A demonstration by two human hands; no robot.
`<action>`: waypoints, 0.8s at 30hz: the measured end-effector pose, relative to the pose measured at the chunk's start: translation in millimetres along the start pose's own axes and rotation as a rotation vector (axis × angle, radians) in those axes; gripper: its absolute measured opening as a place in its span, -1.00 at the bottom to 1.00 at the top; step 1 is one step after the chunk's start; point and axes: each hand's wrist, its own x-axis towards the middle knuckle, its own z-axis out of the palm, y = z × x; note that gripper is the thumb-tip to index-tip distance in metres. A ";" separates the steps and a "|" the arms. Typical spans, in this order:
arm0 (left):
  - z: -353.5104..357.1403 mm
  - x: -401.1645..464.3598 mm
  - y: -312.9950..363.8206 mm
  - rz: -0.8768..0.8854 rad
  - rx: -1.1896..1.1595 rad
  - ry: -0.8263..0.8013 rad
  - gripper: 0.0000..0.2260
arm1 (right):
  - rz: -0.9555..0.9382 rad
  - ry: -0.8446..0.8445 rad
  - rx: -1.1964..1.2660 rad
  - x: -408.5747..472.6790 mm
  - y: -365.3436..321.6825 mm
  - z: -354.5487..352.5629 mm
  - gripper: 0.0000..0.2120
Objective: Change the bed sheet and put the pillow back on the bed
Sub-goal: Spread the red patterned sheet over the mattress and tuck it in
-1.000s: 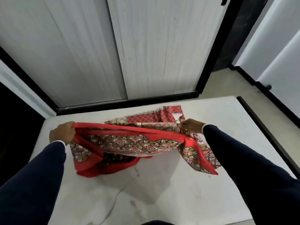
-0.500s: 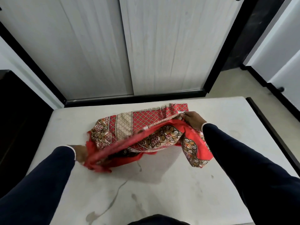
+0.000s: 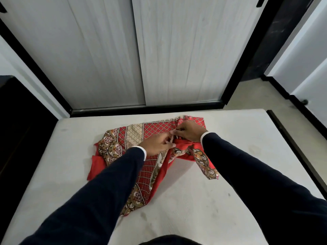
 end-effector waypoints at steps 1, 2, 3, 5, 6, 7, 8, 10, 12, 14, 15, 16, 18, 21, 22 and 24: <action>5.0 6.2 4.8 0.027 0.014 0.058 -0.70 | -0.008 -0.011 0.006 -0.6 -2.3 -2.9 -0.59; 5.9 8.1 7.7 0.042 0.018 0.110 -0.80 | -0.022 -0.025 0.021 -1.7 -2.9 -5.6 -0.56; 4.0 9.6 6.8 0.048 0.011 0.142 -0.88 | -0.026 -0.040 0.037 -4.1 -1.5 -8.0 -0.54; -3.1 8.9 2.1 0.061 0.072 0.160 -0.93 | -0.027 -0.077 0.092 -10.9 2.5 -10.8 -0.53; -3.5 7.5 0.4 0.068 0.143 0.148 -0.89 | -0.041 -0.095 0.143 -15.4 3.6 -10.8 -0.53; -1.2 7.6 -3.0 0.064 0.215 0.131 -0.85 | -0.058 -0.115 0.203 -19.6 3.1 -10.8 -0.53; 3.0 6.6 -6.4 0.050 0.287 0.121 -0.82 | -0.072 -0.135 0.263 -23.1 1.8 -11.1 -0.54; 15.1 5.5 -20.9 -0.021 0.407 0.124 -0.87 | -0.089 -0.180 0.380 -29.6 -4.5 -13.2 -0.60; 22.6 0.7 -45.1 -0.105 0.469 0.121 -0.89 | -0.077 -0.216 0.467 -36.0 -12.4 -19.3 -0.57; 26.7 -7.1 -68.3 -0.183 0.442 0.103 -0.88 | -0.054 -0.257 0.547 -41.4 -17.0 -26.4 -0.59; 26.0 -12.4 -77.7 -0.223 0.417 0.117 -0.88 | -0.038 -0.280 0.580 -42.4 -18.0 -30.8 -0.68; 24.7 -18.3 -82.1 -0.259 0.415 0.165 -0.88 | -0.011 -0.310 0.575 -41.6 -14.8 -33.6 -0.78; 13.3 -26.3 -84.1 -0.301 0.416 0.395 -0.89 | 0.064 -0.347 0.341 -38.1 -2.4 -38.9 -0.77; -27.9 -30.0 -63.7 -0.314 0.339 0.752 -0.91 | 0.212 -0.362 -0.140 -28.2 21.1 -34.4 -0.75; -43.9 -28.5 -53.1 -0.297 0.304 0.829 -0.91 | 0.252 -0.328 -0.193 -24.8 26.2 -32.3 -0.80; -74.2 -23.6 -29.2 -0.232 0.188 0.964 -0.93 | 0.306 -0.161 -0.217 -16.4 26.5 -34.1 -0.85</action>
